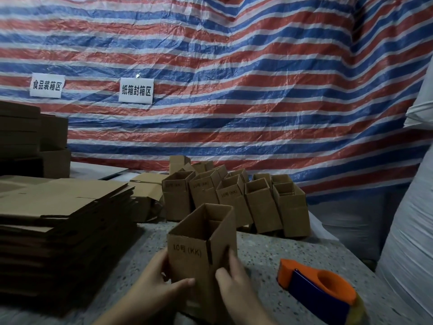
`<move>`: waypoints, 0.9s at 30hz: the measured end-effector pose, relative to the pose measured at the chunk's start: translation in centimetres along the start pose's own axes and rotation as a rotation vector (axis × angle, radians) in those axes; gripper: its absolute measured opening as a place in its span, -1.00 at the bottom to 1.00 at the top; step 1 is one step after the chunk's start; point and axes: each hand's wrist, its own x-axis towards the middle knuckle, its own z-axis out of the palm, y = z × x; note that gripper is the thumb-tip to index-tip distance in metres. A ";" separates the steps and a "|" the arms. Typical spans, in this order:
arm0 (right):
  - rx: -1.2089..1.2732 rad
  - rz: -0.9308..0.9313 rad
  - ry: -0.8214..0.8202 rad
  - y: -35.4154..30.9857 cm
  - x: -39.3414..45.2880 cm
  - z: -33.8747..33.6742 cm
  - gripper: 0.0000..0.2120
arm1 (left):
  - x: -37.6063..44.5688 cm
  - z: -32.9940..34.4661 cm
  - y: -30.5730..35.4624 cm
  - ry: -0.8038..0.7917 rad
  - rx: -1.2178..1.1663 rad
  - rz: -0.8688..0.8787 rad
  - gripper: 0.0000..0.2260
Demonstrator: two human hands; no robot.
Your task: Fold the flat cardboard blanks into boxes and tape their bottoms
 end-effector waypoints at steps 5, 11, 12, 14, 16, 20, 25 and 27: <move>0.012 -0.091 -0.134 0.4 0.2 1.1 -0.10 | 1.1 -0.2 -0.4 -0.058 -0.037 -0.039 -0.21; -0.035 -0.111 0.015 0.4 3.1 2.3 -0.32 | 3.1 0.5 0.0 -0.053 -0.073 -0.096 -0.51; -0.036 -0.106 0.019 0.3 3.7 2.4 -0.35 | 3.8 0.5 0.0 -0.045 -0.065 -0.102 -0.55; -0.019 -0.094 0.015 0.2 5.2 2.3 -0.37 | 5.2 0.5 -0.3 -0.033 -0.047 -0.103 -0.57; -0.018 -0.095 0.008 0.2 6.8 2.1 -0.40 | 6.7 0.6 -0.6 -0.014 -0.046 -0.097 -0.57; -0.021 -0.110 0.001 -0.1 10.3 1.6 -0.44 | 9.9 0.9 -1.5 0.025 -0.075 -0.062 -0.57; -0.077 -0.154 0.009 0.0 14.1 1.2 -0.44 | 13.2 1.5 -2.7 0.066 -0.175 -0.054 -0.58; -0.081 -0.164 0.006 0.1 15.3 1.1 -0.43 | 14.3 1.5 -3.2 0.077 -0.183 -0.044 -0.55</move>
